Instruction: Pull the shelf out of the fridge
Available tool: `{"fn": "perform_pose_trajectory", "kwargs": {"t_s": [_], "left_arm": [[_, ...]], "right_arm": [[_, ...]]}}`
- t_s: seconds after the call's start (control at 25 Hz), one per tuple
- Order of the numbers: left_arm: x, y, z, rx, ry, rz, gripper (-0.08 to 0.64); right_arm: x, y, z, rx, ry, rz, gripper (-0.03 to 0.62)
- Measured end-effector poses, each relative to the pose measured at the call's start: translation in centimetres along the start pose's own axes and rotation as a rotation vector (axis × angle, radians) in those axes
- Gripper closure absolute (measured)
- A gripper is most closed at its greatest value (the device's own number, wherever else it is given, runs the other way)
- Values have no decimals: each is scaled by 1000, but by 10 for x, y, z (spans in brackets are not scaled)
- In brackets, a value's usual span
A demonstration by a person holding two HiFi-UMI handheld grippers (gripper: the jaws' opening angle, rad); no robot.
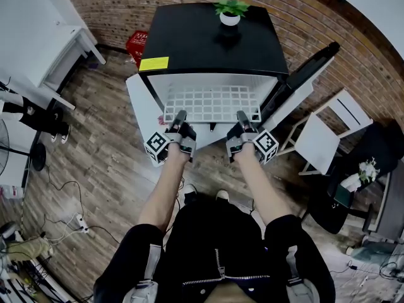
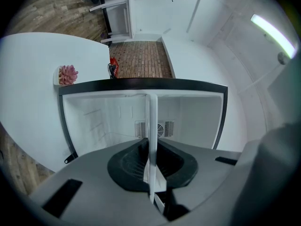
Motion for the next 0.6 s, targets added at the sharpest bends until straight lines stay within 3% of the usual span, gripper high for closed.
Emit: {"fn": "perform_pose_trajectory", "kwargs": {"t_s": [0.6], "left_arm": [[0, 7, -11, 12, -10, 15, 518]], "right_arm": [[1, 1, -11, -41, -8, -2, 563]]}}
Point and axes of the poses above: the fingertips, and each gripper's own axes: z forward along the fingers, x to its right, y out of its underside, the point moved 1 cm from there along -z, backward along the fingers, and after that the axes turned 3 degrees about y, right-handed, at the moved point
